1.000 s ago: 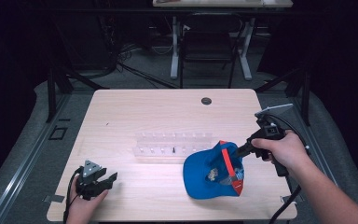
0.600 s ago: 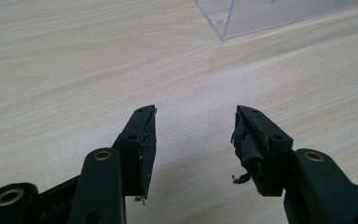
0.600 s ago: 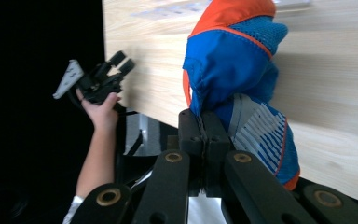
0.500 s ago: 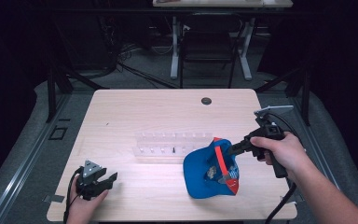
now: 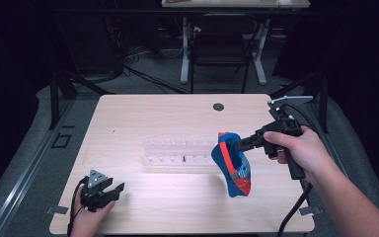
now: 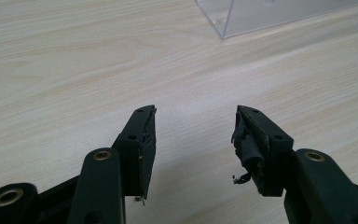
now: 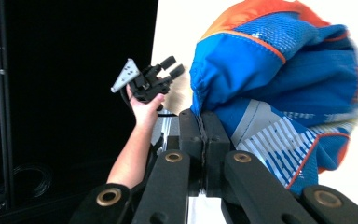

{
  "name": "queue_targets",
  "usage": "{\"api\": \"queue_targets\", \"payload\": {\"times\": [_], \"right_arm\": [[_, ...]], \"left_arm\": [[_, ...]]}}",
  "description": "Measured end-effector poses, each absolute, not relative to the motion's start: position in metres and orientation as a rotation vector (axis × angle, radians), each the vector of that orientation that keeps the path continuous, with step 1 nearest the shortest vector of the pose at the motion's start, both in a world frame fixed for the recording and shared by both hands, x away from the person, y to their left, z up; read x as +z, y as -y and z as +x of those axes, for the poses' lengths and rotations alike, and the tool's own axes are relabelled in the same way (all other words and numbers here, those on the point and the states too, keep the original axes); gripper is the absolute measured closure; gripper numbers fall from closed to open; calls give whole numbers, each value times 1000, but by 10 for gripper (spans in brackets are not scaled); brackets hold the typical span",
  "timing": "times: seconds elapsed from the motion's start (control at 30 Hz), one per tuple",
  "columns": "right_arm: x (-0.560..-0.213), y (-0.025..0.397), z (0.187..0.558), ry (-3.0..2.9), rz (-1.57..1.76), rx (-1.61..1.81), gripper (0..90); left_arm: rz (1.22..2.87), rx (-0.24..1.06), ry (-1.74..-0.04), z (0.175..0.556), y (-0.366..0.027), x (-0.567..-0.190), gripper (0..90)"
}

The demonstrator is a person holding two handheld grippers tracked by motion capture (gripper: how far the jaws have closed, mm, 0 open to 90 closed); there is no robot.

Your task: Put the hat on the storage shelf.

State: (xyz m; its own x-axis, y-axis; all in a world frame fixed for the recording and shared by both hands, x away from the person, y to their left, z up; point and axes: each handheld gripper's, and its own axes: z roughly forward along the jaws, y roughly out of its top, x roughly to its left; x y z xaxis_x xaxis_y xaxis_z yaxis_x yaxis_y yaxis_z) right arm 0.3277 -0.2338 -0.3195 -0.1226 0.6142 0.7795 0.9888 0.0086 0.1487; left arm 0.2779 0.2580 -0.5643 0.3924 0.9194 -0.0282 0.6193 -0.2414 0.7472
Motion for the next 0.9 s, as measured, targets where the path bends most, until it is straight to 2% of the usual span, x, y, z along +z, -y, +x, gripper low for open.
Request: {"api": "queue_targets", "payload": {"times": [0.5,0.9], "right_arm": [[-307,225,336,1754,-1565,-1070,898],[-293,205,346,1753,-1524,-1145,898]], "left_arm": [[1932,544,-1222,271,-239,-550,490],[1936,529,-1057,266,-202,-525,492]]}}
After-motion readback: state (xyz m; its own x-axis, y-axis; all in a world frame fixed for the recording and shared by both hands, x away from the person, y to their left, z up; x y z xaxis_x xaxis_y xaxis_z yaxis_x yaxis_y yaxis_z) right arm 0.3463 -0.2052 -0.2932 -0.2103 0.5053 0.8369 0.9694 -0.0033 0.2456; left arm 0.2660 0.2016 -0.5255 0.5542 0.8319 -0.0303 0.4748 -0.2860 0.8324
